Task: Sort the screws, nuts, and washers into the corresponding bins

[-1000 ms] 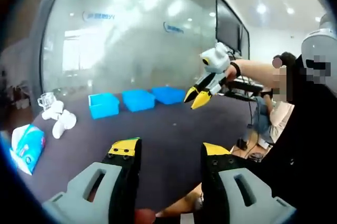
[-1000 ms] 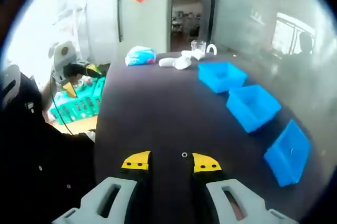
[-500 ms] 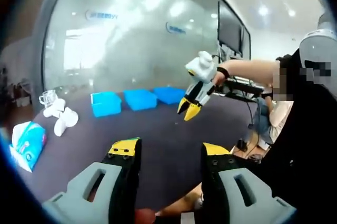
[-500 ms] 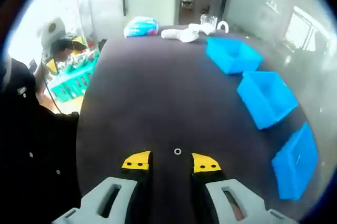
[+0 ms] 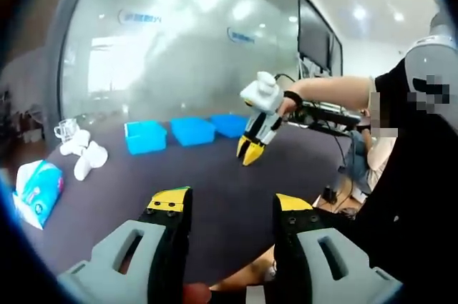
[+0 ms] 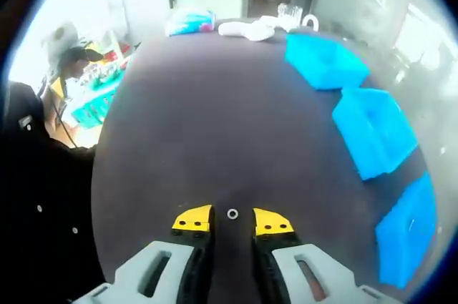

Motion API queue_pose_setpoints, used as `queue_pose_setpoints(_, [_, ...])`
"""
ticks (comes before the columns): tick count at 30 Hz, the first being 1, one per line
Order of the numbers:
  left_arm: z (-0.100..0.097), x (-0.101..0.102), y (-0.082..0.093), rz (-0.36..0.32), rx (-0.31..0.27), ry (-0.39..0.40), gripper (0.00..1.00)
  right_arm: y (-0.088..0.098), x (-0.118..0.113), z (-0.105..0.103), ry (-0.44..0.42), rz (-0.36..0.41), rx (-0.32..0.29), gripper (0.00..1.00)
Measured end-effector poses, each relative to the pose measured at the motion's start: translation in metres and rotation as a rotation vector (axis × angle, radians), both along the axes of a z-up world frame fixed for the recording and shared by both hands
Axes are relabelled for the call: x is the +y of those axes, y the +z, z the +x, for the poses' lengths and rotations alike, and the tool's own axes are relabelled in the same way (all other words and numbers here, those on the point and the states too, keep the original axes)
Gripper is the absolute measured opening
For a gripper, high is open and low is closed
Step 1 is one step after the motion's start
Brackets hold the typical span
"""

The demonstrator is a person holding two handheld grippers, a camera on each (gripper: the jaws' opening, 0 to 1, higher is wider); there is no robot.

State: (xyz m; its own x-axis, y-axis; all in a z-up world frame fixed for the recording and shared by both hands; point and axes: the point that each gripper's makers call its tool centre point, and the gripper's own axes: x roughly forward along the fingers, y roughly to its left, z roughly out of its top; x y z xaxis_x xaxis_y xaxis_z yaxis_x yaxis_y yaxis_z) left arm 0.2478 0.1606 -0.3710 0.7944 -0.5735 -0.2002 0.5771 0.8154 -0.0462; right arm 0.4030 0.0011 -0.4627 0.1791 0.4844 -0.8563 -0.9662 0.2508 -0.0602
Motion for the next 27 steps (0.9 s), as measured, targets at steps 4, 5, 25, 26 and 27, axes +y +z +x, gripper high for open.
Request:
queue_pose_setpoints(4, [0.0,0.001,-0.001,-0.001,0.003,0.002,0.43,-0.003,-0.002,0.0,-0.005,-0.01,0.009,0.13])
queue_pose_setpoints(5, [0.0,0.001,-0.001,0.0,0.003,0.002,0.43,-0.005,-0.003,0.0,-0.008,-0.015,0.018,0.12])
queue_pose_setpoints(25, [0.0,0.002,0.002,0.0,-0.007,0.006,0.43,-0.005,0.001,-0.005,0.011,-0.019,-0.011,0.02])
queue_pose_setpoints(26, [0.0,0.002,0.003,-0.003,-0.008,0.007,0.43,-0.005,0.0,-0.007,0.009,-0.017,-0.009,0.02])
queue_pose_setpoints(27, [0.001,0.002,0.003,-0.002,-0.009,0.009,0.43,-0.005,0.0,-0.008,0.012,-0.014,-0.012,0.02])
